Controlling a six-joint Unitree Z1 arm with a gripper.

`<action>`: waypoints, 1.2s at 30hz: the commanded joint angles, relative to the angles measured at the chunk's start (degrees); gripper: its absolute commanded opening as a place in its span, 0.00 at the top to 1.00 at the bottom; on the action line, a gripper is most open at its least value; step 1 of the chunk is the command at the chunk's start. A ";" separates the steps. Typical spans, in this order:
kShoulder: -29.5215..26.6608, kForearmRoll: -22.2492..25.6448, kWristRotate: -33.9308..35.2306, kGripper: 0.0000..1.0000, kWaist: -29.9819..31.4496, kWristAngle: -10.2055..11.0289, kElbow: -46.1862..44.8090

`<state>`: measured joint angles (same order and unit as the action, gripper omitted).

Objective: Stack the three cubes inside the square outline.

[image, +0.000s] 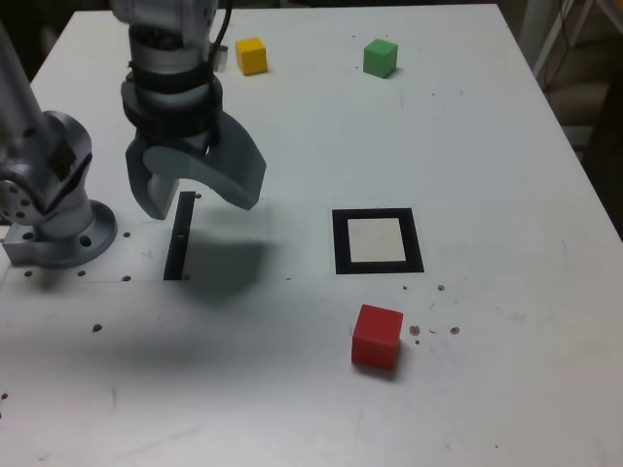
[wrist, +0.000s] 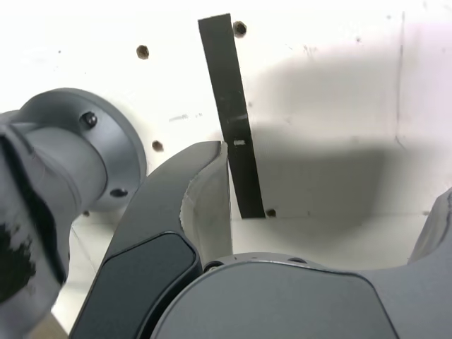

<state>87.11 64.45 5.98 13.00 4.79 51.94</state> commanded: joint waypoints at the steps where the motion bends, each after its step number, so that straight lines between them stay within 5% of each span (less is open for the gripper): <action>1: 0.91 1.23 0.78 0.00 1.17 0.11 1.69; 14: 10.45 9.86 3.82 0.01 9.70 0.28 17.74; 36: 24.34 20.65 -4.05 0.00 18.55 0.50 43.17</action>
<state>110.51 84.62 2.14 31.23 5.30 94.39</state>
